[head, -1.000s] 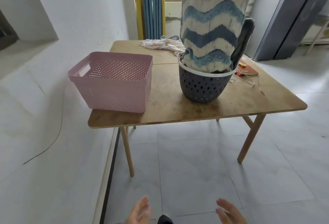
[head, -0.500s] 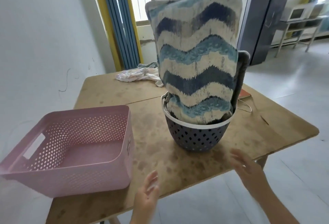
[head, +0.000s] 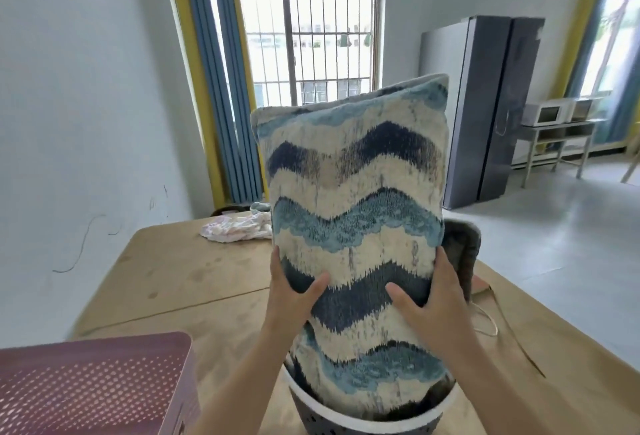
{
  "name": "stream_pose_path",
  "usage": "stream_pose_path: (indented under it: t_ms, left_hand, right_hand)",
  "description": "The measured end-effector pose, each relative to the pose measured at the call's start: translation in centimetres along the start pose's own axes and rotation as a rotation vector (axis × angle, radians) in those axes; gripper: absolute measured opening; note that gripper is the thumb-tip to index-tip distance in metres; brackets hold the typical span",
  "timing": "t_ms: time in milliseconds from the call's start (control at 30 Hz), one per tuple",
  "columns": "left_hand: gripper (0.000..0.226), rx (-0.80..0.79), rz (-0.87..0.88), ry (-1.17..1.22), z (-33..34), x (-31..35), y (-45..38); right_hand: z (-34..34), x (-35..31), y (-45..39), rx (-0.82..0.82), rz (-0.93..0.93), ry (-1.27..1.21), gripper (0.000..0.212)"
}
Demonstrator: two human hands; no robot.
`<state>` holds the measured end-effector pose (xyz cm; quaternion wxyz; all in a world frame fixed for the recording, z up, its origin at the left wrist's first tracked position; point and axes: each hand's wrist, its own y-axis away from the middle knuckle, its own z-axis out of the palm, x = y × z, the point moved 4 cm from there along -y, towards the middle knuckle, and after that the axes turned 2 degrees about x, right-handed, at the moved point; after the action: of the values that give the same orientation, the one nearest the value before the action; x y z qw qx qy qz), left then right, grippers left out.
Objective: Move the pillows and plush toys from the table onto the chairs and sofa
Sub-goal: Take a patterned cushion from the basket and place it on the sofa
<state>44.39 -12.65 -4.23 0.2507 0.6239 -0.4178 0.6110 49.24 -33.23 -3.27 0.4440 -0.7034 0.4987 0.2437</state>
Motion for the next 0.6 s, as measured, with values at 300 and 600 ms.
stream_pose_path:
  t_ms: [300,600]
  left_hand:
    - [0.058,0.190,-0.041,-0.158,0.3,1.0,-0.7]
    - [0.033,0.299,0.067,-0.058,-0.4,3.7,-0.6]
  right_hand:
    - [0.6,-3.1,-0.3,0.186,-0.181,0.015,0.034]
    - [0.1,-5.1,0.0,0.455,-0.462,-0.070,0.029]
